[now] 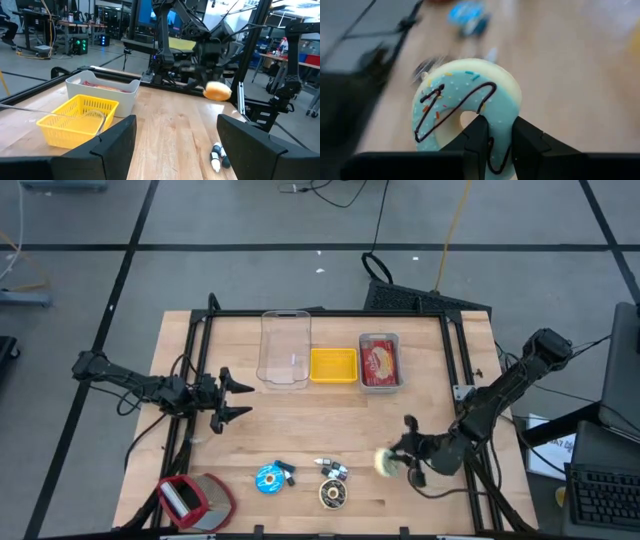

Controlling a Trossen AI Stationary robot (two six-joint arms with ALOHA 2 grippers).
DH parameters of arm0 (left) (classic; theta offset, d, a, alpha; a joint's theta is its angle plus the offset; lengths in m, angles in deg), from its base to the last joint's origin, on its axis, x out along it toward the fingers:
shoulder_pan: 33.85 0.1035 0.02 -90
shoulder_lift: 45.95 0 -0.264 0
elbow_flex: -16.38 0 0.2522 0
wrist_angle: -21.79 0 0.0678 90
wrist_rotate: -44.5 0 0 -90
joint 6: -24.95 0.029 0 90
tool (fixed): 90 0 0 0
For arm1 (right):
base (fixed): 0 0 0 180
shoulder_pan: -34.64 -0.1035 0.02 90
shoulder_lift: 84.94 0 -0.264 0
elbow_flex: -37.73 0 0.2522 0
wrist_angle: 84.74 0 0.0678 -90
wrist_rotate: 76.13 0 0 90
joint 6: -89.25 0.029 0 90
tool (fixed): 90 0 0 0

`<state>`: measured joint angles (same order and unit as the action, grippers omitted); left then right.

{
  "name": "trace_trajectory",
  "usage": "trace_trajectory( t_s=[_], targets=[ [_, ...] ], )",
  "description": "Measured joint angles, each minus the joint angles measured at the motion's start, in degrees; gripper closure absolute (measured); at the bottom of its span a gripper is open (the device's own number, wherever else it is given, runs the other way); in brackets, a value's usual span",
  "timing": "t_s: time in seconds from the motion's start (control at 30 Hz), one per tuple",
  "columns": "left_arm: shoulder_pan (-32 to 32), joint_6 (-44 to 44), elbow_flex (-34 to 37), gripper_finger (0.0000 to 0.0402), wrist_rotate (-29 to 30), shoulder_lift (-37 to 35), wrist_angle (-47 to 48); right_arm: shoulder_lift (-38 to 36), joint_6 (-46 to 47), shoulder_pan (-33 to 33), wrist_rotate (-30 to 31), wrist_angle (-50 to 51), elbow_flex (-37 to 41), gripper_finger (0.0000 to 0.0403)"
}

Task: Pick & Place Food Item
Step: Put the green donut into the yellow bin

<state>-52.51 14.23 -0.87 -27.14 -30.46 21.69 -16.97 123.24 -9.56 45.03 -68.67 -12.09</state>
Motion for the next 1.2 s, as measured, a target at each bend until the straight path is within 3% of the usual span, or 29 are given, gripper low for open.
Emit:
trace_trajectory(
  t_s=[0.17, 0.5, 0.63, 0.83, 0.97, 1.03, 1.2],
  targets=[
    [0.0, -0.1, 0.0, 0.0128, 0.0, 0.0, -2.0, 0.0, -12.2, 5.9, 10.8, -6.2, 0.0, 0.0349],
    [0.0, -0.5, 0.0, 0.0128, 2.6, 0.0, -7.0, 0.0, -19.7, 24.2, 10.8, -8.6, 0.0, 0.0351],
    [0.0, 0.4, 0.0, 0.0128, 6.8, 0.0, -10.4, 0.6, -20.4, 32.4, 10.4, -11.4, 0.0, 0.0351],
    [0.0, 1.6, 0.0, 0.0128, 16.1, 0.0, -12.3, 3.8, -28.4, 42.4, -4.1, -23.6, 0.0, 0.0351],
    [0.0, 1.6, 0.0, 0.0126, 18.1, 0.0, -12.0, 7.5, -30.2, 46.0, -13.6, -32.2, -0.1, 0.0351],
    [0.0, 1.6, 0.0, 0.0127, 18.2, 0.0, -12.2, 9.4, -30.4, 46.8, -16.3, -35.3, -0.1, 0.0351],
    [0.0, 0.8, 0.0, 0.0126, 18.2, 0.0, -12.2, 13.3, -30.4, 47.5, -16.4, -41.1, -0.1, 0.0351]
  ],
)
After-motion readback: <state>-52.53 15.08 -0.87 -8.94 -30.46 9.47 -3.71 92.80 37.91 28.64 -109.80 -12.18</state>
